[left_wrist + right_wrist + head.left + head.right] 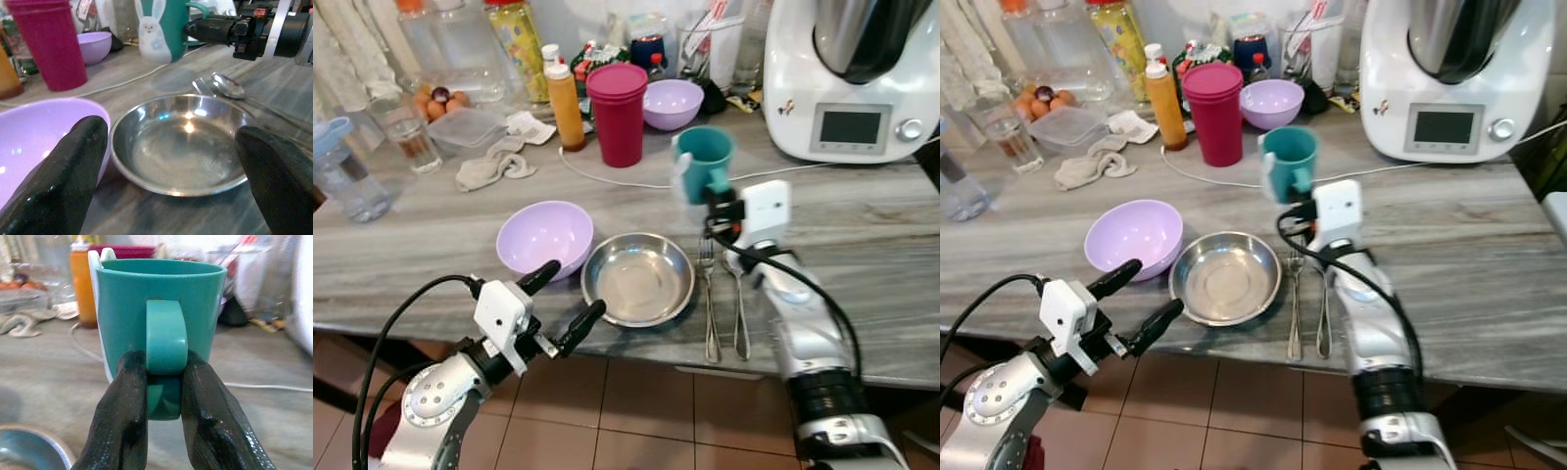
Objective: Setting the table
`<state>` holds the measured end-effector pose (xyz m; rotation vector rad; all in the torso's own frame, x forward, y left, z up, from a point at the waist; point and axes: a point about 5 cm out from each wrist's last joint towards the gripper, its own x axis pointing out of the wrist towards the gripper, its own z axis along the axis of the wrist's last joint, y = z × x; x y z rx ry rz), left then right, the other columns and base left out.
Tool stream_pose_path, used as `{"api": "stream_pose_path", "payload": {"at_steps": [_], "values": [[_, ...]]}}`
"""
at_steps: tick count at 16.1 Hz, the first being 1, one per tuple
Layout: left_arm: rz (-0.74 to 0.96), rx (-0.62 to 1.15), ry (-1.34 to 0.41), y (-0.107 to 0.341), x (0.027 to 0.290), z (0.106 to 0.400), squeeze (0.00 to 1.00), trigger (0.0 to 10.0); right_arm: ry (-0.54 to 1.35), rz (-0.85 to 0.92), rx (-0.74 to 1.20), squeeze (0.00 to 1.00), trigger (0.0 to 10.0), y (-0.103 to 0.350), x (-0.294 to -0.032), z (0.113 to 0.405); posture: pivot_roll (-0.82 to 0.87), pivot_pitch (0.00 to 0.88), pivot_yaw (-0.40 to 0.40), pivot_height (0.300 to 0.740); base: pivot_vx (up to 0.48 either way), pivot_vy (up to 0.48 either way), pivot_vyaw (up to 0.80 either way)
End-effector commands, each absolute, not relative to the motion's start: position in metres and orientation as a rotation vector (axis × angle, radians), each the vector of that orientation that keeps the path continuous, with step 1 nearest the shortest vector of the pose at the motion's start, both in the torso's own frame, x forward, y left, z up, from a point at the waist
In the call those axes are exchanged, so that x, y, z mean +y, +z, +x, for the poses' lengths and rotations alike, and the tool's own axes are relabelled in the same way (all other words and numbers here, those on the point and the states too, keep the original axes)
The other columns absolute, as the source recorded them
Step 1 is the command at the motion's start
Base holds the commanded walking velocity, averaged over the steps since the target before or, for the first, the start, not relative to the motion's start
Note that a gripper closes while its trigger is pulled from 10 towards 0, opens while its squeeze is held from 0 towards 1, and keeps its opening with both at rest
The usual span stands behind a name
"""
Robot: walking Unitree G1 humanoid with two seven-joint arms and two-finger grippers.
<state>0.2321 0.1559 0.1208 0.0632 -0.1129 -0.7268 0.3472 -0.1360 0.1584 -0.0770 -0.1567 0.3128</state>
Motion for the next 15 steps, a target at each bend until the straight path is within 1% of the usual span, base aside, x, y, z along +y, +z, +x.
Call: {"api": "stream_pose_path", "payload": {"at_steps": [1,4,9,15], "values": [[0.07,-0.101,-0.737,0.116,0.157,0.23,0.0,10.0,0.34,-0.06,-0.183,0.0,10.0,0.162,-0.13,0.349,-0.15,0.131,0.096,0.74,0.0,0.0,0.0],[0.067,-0.098,-0.742,0.113,0.156,0.23,0.0,10.0,0.378,-0.045,-0.161,0.0,10.0,0.153,-0.123,0.349,-0.15,0.131,0.098,0.74,0.0,0.0,0.0],[0.074,-0.114,-0.765,0.12,0.155,0.234,0.0,10.0,0.413,-0.057,-0.122,0.0,10.0,0.138,-0.122,0.346,-0.15,0.13,0.098,0.74,0.0,0.0,0.0],[0.081,-0.109,-0.777,0.122,0.156,0.234,0.0,10.0,0.451,-0.071,-0.129,0.0,10.0,0.137,-0.113,0.351,-0.15,0.128,0.095,0.74,0.0,0.0,0.0]]}}
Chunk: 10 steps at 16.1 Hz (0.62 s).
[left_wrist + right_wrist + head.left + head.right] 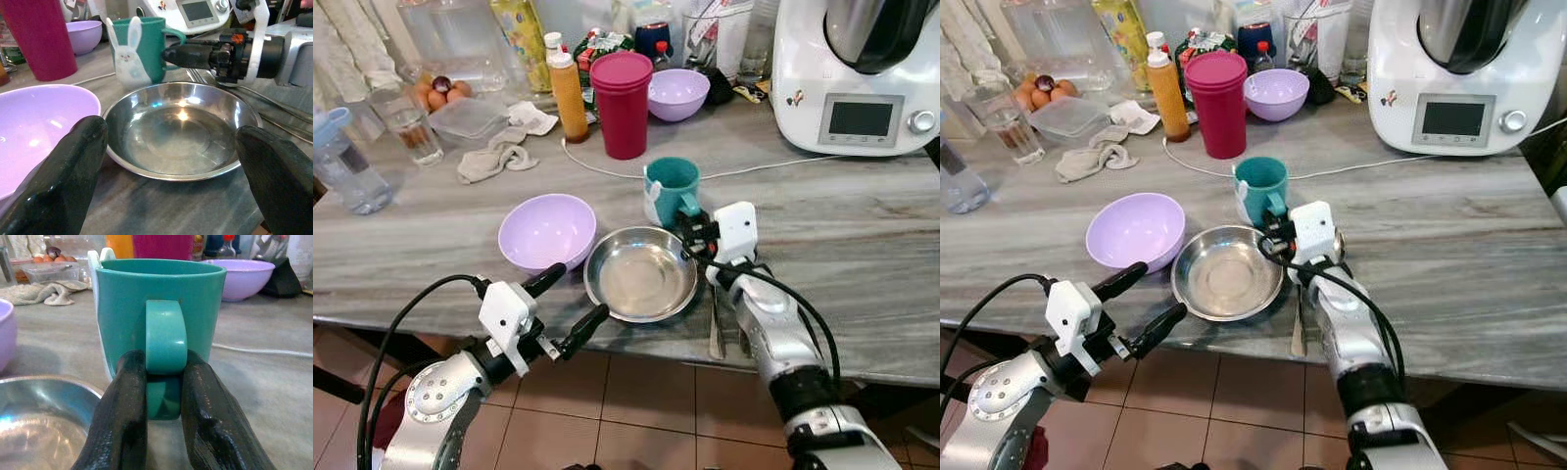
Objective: Setting the table
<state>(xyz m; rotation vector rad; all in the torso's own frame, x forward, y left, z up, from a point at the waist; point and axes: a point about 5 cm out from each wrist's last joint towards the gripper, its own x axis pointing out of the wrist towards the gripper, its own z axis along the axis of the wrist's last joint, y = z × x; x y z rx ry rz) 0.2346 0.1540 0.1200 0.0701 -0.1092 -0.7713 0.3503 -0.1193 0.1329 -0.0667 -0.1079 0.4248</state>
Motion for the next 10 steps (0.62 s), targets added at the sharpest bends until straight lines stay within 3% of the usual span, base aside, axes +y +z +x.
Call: {"api": "stream_pose_path", "payload": {"at_steps": [1,2,3,4,10], "values": [[0.082,-0.105,-0.781,0.1222,0.1546,0.2333,0.0,10.0,0.453,-0.073,-0.129,0.0,10.0,0.1365,-0.1123,0.3522,-0.14,0.126,0.092,0.74,0.0,0.0,0.0],[0.083,-0.105,-0.786,0.1222,0.1536,0.2332,0.0,10.0,0.46,-0.074,-0.133,0.0,10.0,0.137,-0.1107,0.3531,-0.14,0.126,0.089,0.74,0.0,0.0,0.0],[0.082,-0.106,-0.789,0.1223,0.1526,0.2332,0.0,10.0,0.467,-0.076,-0.138,0.31,10.0,0.138,-0.1088,0.3543,-0.15,0.124,0.09,0.74,0.0,0.0,0.0],[0.081,-0.106,-0.79,0.1227,0.1513,0.2333,0.0,10.0,0.469,-0.077,-0.141,1.0,10.0,0.1391,-0.1075,0.3558,-0.15,0.124,0.089,0.74,0.0,0.0,0.0],[0.082,-0.111,-0.798,0.1266,0.1462,0.2349,0.0,10.0,0.461,-0.065,-0.149,1.0,10.0,0.139,-0.1093,0.3578,-0.15,0.117,0.093,0.74,0.0,0.0,0.0]]}}
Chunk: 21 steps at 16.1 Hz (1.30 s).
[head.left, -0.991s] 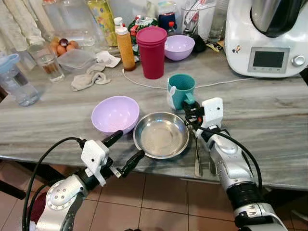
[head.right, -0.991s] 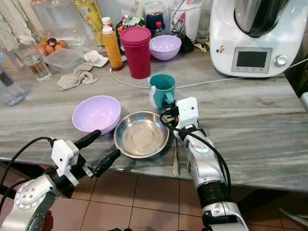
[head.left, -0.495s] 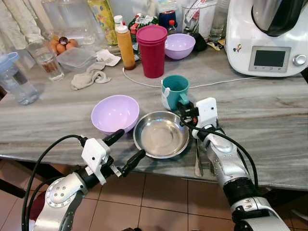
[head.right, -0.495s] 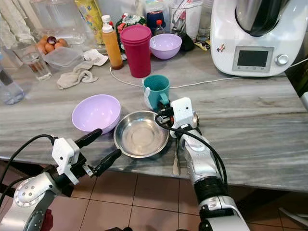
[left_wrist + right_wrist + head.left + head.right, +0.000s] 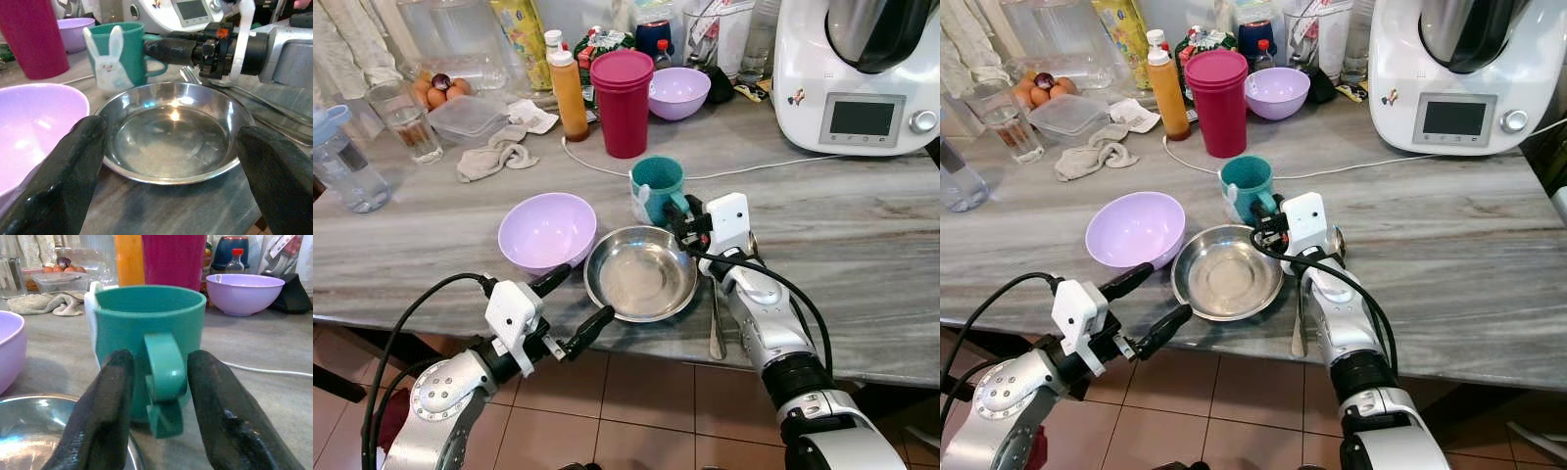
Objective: Setting the table
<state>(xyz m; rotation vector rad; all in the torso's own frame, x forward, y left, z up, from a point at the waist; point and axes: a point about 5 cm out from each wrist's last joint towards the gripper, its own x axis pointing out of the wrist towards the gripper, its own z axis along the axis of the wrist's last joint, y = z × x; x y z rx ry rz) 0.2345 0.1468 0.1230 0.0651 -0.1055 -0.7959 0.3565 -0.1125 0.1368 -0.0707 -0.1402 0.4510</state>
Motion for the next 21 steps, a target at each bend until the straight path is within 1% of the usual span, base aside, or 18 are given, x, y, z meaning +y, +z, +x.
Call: {"api": "stream_pose_path", "payload": {"at_steps": [1,4,6,8,9,11,12,14,15,16,17,18,19,20,21], "values": [[0.083,-0.112,-0.798,0.127,0.146,0.235,0.0,10.0,0.458,-0.06,-0.148,1.0,10.0,0.138,-0.11,0.358,-0.15,0.117,0.093,0.74,0.0,0.0,0.0],[0.085,-0.115,-0.797,0.129,0.145,0.236,0.0,10.0,0.446,-0.075,-0.191,1.0,10.0,0.146,-0.111,0.357,-0.15,0.11,0.098,0.74,0.0,0.0,0.0],[0.087,-0.119,-0.793,0.13,0.145,0.236,0.0,10.0,0.435,-0.104,-0.318,1.0,10.0,0.176,-0.11,0.354,-0.15,0.107,0.1,0.74,0.0,0.0,0.0],[0.086,-0.123,-0.791,0.131,0.143,0.237,0.0,10.0,0.416,-0.111,-0.423,1.0,10.0,0.202,-0.11,0.347,-0.15,0.101,0.098,0.74,0.0,0.0,0.0],[0.086,-0.124,-0.791,0.132,0.143,0.237,0.0,10.0,0.405,-0.112,-0.443,1.0,10.0,0.206,-0.111,0.345,-0.15,0.1,0.098,0.74,0.0,0.0,0.0],[0.078,-0.142,-0.775,0.135,0.142,0.24,0.0,10.0,0.339,-0.131,-0.503,1.0,10.0,0.216,-0.114,0.33,-0.15,0.096,0.093,0.74,0.0,0.0,0.0],[0.059,-0.16,-0.719,0.14,0.145,0.246,0.0,10.0,0.281,-0.166,-0.513,1.0,10.0,0.213,-0.118,0.316,-0.16,0.095,0.093,0.74,0.0,0.0,0.0],[0.062,-0.187,-0.605,0.142,0.152,0.254,0.0,10.0,0.172,-0.207,-0.48,1.0,10.0,0.2,-0.131,0.3,-0.17,0.087,0.093,0.74,0.0,0.0,0.0],[0.06,-0.195,-0.577,0.143,0.153,0.256,0.0,10.0,0.154,-0.206,-0.468,1.0,10.0,0.197,-0.134,0.297,-0.17,0.085,0.092,0.74,0.0,0.0,0.0],[0.034,-0.227,-0.473,0.147,0.159,0.264,0.0,10.0,0.099,-0.226,-0.434,1.0,10.0,0.19,-0.142,0.287,-0.18,0.077,0.09,0.74,0.0,0.0,0.0],[0.019,-0.254,-0.405,0.151,0.163,0.269,0.0,10.0,0.063,-0.256,-0.415,1.0,10.0,0.187,-0.148,0.281,-0.18,0.073,0.089,0.74,0.0,0.0,0.47],[0.038,-0.263,-0.328,0.154,0.166,0.273,0.0,10.0,0.05,-0.337,-0.407,1.0,10.0,0.186,-0.149,0.277,-0.19,0.069,0.089,0.74,0.0,0.0,0.8],[0.046,-0.262,-0.309,0.154,0.167,0.273,0.0,10.0,0.053,-0.342,-0.404,1.0,10.0,0.186,-0.149,0.276,-0.19,0.069,0.089,0.74,0.0,0.0,0.8],[0.043,-0.258,-0.254,0.151,0.167,0.274,0.0,10.0,0.065,-0.333,-0.398,0.0,10.0,0.186,-0.147,0.275,-0.19,0.063,0.088,0.74,0.0,0.0,0.8],[0.052,-0.246,-0.234,0.147,0.167,0.275,0.0,10.0,0.075,-0.336,-0.4,0.0,10.0,0.187,-0.146,0.275,-0.19,0.062,0.086,0.74,0.0,0.0,0.8]]}}
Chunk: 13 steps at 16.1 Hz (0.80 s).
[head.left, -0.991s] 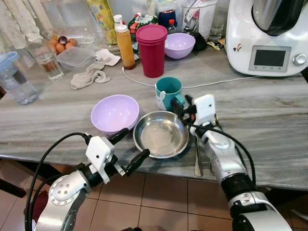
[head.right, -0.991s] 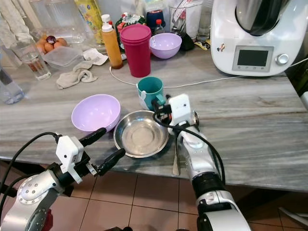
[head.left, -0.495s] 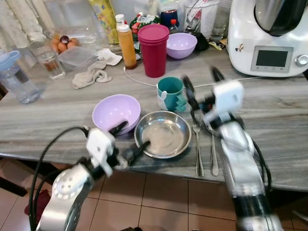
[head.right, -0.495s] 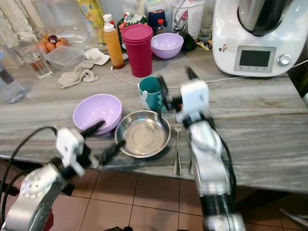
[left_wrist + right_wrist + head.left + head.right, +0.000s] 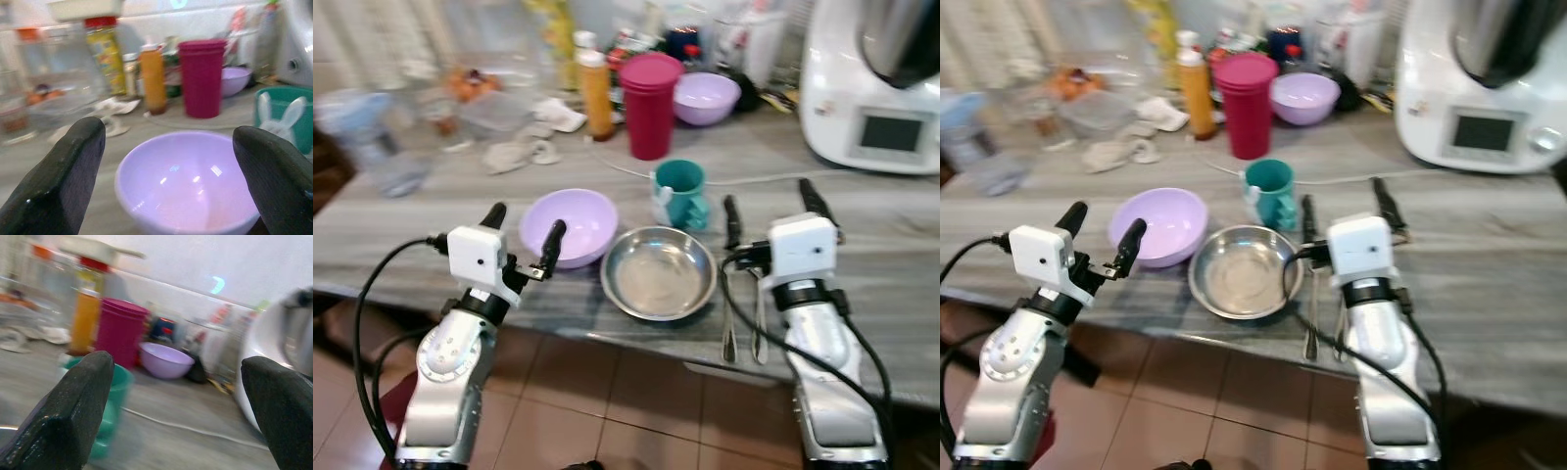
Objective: Setting the table
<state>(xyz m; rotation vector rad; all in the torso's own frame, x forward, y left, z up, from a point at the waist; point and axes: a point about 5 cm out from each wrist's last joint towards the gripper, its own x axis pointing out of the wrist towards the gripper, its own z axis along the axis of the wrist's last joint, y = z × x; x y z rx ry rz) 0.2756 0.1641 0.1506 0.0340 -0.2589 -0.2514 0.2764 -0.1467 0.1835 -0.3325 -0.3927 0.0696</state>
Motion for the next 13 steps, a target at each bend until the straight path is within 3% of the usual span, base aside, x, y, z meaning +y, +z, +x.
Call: {"api": "stream_pose_path", "payload": {"at_steps": [1,5,13], "values": [[0.063,-0.24,-0.207,0.146,0.168,0.276,0.0,10.0,0.082,-0.337,-0.401,0.0,10.0,0.187,-0.145,0.275,-0.19,0.061,0.084,0.74,0.0,0.0,0.8],[0.1,-0.222,-0.038,0.147,0.176,0.288,0.0,10.0,0.109,-0.339,-0.396,0.0,10.0,0.189,-0.139,0.275,-0.18,0.057,0.073,0.74,0.0,0.0,0.8],[0.193,-0.21,0.106,0.138,0.185,0.289,0.0,10.0,0.168,-0.318,-0.392,0.0,10.0,0.187,-0.128,0.276,-0.17,0.036,0.077,0.74,0.0,0.0,0.8]]}}
